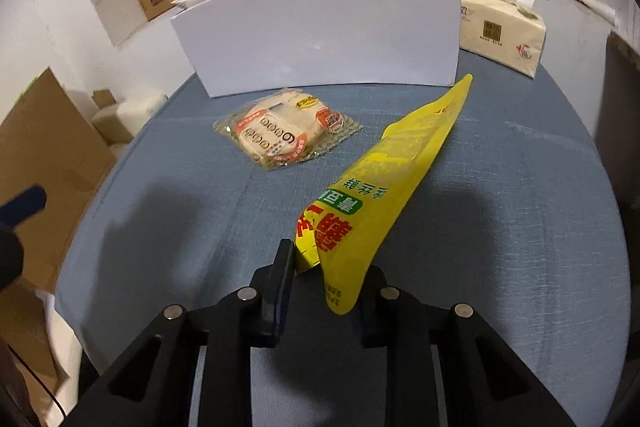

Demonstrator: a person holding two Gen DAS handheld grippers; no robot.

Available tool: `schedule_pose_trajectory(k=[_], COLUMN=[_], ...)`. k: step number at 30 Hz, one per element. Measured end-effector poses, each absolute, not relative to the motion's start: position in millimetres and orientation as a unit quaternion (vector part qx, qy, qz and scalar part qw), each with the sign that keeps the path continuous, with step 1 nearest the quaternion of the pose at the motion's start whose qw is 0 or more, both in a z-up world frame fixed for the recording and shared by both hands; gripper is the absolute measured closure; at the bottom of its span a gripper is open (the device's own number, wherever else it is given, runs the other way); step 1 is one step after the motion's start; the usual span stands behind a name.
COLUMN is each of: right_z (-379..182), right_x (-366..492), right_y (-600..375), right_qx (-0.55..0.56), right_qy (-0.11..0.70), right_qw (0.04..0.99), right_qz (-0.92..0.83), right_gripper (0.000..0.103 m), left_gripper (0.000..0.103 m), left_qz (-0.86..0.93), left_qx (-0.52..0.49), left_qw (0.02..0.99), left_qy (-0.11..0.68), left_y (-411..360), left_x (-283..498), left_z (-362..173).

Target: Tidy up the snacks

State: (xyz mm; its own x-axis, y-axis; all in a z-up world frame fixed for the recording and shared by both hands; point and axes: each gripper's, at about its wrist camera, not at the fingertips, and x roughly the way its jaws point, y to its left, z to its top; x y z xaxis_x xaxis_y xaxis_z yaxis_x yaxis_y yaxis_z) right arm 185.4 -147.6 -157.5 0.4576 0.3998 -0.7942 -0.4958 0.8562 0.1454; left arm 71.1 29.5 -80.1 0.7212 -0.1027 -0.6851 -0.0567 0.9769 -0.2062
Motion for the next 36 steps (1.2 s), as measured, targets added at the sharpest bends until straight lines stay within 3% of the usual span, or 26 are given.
schedule_pose_trajectory(k=[12,13,14,27,28,30,31,32,36], right_z=[-119,-117,-114,-123,-126,-130,-131,-132,-133], right_x=[163,163,162,160,162,163,164,163,167], right_y=[-160,-159,-161,-168,-167,-165,-165,-165,-156], right_qx=[-0.101,-0.107,-0.116,-0.125,-0.131,-0.140,-0.144,-0.144,-0.152], right_qy=[0.399,0.394,0.390,0.381,0.382,0.385,0.384,0.374,0.369], right_qw=[0.876,0.878,0.880,0.887,0.887,0.887,0.887,0.892,0.887], right_qz=[0.251,0.250,0.244,0.230,0.226,0.213,0.211,0.211,0.231], right_gripper=[0.081,0.085,0.100,0.098,0.095,0.066,0.026,0.011,0.010], left_gripper=[0.000,0.000,0.000,0.000,0.000,0.000,0.000,0.000,0.000], left_qz=[-0.014,-0.012,-0.009,-0.011,-0.012,-0.012,-0.013,-0.014,-0.014], left_qx=[-0.084,-0.084,-0.086,-0.092,-0.092,-0.092,-0.094,-0.095,-0.098], left_qw=[0.920,0.919,0.917,0.914,0.914,0.915,0.915,0.915,0.915], left_qy=[0.383,0.386,0.389,0.396,0.395,0.394,0.393,0.393,0.392], left_y=[21,20,20,18,18,18,19,19,20], left_x=[96,99,104,110,109,108,108,107,105], left_z=[-95,-97,-99,-104,-103,-102,-102,-101,-101])
